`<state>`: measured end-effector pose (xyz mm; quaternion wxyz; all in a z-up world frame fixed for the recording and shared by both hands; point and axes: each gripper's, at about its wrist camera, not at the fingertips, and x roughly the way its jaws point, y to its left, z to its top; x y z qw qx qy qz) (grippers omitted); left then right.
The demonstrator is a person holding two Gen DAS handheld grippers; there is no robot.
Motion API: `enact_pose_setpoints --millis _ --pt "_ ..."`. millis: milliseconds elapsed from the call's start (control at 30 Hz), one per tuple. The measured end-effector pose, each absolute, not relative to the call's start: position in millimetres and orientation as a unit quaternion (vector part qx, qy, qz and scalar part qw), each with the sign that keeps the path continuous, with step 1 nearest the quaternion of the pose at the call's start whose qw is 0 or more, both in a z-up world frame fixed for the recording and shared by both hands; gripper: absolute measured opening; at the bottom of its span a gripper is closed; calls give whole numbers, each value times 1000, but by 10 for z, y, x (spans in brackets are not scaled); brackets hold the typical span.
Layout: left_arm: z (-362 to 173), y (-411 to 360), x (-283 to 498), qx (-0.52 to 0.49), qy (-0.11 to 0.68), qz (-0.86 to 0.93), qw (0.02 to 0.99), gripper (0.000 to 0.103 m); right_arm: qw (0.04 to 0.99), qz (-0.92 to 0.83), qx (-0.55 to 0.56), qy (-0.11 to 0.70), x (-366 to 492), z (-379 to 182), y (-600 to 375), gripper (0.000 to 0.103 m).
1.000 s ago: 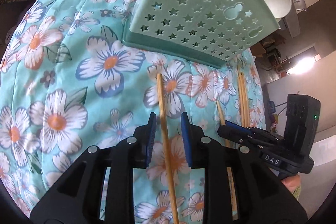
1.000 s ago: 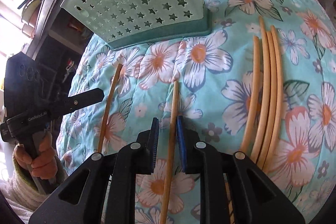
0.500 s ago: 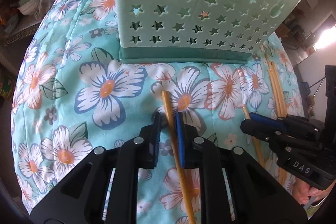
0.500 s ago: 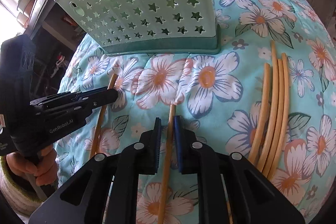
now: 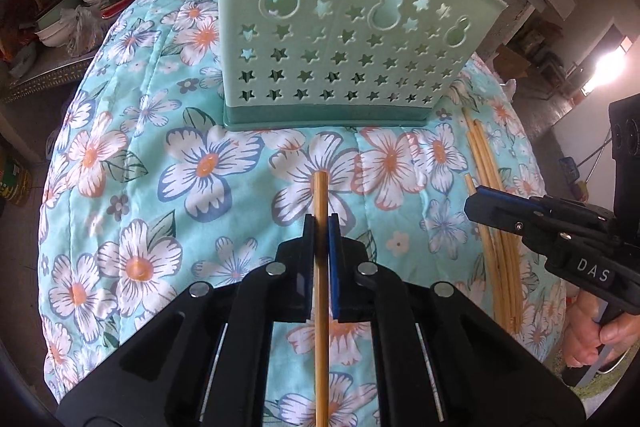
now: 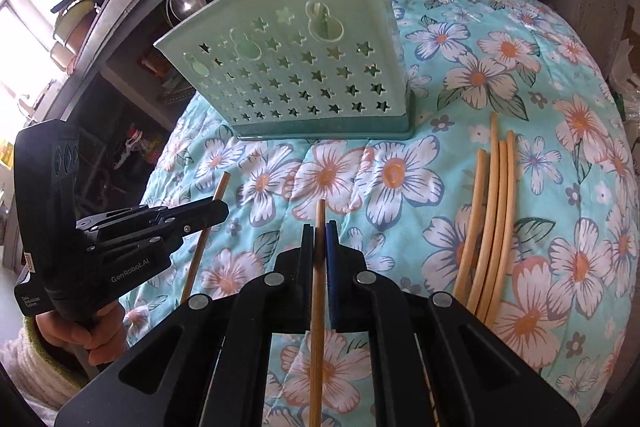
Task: Organize utensils
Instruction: 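Lift one chopstick with the left tool while the right tool lifts another, then lower both held chopsticks into the green holder and open both tools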
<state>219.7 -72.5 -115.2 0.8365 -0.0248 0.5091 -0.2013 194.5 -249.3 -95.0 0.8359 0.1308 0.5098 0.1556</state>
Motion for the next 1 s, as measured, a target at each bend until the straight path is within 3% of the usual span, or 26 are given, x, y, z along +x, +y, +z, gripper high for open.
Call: enact_pose_setpoints --millis 400,1000 --pt "-315 -273 1927 -80 436 -236 865 6 878 179 131 423 1543 -108 -2715 6" --pt "1113 -157 1945 -105 249 -244 931 5 939 169 93 285 1413 957 -2891 6"
